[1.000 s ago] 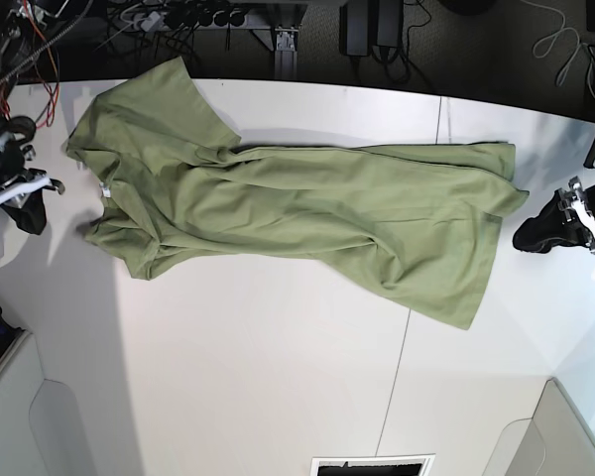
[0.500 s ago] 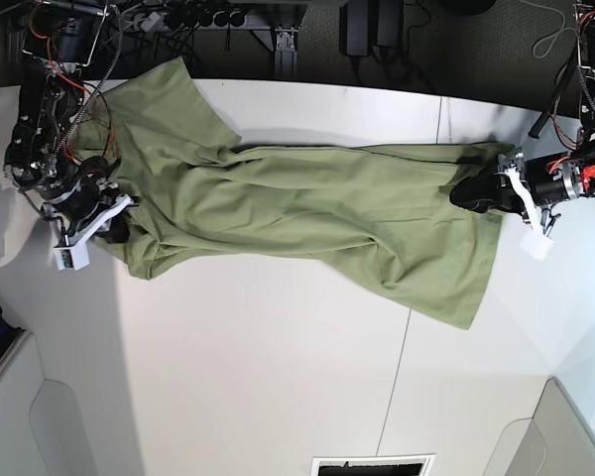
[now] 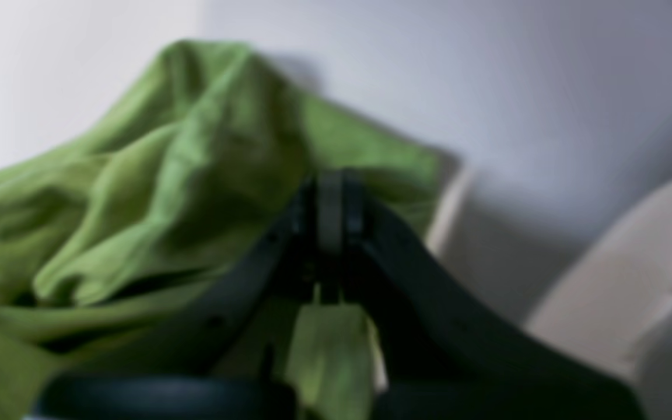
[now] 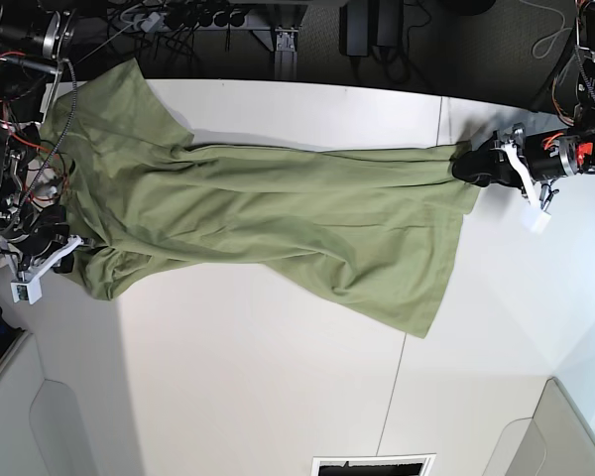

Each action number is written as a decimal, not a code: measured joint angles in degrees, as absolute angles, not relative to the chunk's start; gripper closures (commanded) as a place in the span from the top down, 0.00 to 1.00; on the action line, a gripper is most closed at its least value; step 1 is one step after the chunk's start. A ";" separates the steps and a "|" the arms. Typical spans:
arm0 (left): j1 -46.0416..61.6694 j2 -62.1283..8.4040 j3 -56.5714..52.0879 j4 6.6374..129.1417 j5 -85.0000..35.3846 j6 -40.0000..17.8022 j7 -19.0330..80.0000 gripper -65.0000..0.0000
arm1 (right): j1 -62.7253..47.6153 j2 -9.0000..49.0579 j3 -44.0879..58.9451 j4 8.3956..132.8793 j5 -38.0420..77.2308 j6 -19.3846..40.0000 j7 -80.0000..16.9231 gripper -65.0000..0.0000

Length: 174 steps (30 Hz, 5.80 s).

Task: Layout the t-shirt on the table in an organized manner, then fold the t-shirt properly
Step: 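Grasp the shirt edges with both grippers and drag them outward, then release and reach both grippers onto the shirt body to regrip, then grasp the shirt with both grippers and pull it flat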

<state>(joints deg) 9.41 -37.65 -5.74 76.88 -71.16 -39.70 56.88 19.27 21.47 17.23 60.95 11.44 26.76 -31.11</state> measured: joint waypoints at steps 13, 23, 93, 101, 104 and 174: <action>9.65 -40.01 -8.97 85.12 -74.46 -39.48 57.74 0.37 | 21.61 22.20 17.23 61.01 18.57 27.22 -35.70 0.00; 10.11 -34.94 -4.80 96.71 -61.04 -39.68 54.37 0.37 | 21.47 19.09 17.23 61.01 21.37 29.21 -41.60 0.00; -23.05 -19.25 18.63 57.41 -35.38 -39.68 33.17 0.27 | -19.09 22.04 24.21 99.66 31.42 28.97 -50.43 0.00; -23.86 -18.11 18.44 51.92 -31.86 -39.51 28.10 0.27 | -18.87 22.24 24.40 94.65 27.18 29.91 -47.33 0.00; -24.32 -19.42 18.57 50.96 -29.93 -36.23 25.32 0.27 | -18.70 22.26 24.51 92.64 25.89 30.22 -45.08 0.00; -11.57 -35.24 18.94 78.85 -52.01 -39.48 48.88 0.27 | 24.45 16.19 0.34 66.67 13.34 25.89 -33.76 0.00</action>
<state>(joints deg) -11.57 -35.24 18.94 78.85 -52.01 -39.48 48.88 24.45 16.19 0.34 66.67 13.34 25.89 -33.76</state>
